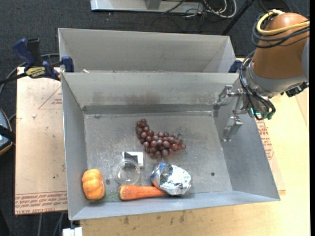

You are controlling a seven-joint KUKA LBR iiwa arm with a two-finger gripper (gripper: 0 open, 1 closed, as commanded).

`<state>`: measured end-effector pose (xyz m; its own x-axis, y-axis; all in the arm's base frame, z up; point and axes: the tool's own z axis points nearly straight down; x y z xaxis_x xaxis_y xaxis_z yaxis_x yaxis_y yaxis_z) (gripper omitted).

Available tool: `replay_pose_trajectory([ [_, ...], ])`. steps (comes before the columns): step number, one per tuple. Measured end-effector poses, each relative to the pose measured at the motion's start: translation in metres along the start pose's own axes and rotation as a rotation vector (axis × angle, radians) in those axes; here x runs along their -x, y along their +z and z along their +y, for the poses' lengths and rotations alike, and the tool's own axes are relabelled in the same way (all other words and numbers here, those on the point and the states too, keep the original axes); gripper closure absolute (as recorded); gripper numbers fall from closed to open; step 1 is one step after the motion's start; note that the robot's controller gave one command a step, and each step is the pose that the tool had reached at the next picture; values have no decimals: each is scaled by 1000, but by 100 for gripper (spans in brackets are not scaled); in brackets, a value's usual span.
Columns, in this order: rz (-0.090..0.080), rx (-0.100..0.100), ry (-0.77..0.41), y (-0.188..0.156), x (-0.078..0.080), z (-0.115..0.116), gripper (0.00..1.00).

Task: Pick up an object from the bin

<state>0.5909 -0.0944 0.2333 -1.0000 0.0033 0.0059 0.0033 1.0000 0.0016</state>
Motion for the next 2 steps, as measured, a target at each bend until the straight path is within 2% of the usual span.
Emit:
replay_pose_trajectory([
  [1, -8, -1, -3, -5, 1, 0, 0],
  [2, -12, -2, -58, 66, 10, 33, 0],
])
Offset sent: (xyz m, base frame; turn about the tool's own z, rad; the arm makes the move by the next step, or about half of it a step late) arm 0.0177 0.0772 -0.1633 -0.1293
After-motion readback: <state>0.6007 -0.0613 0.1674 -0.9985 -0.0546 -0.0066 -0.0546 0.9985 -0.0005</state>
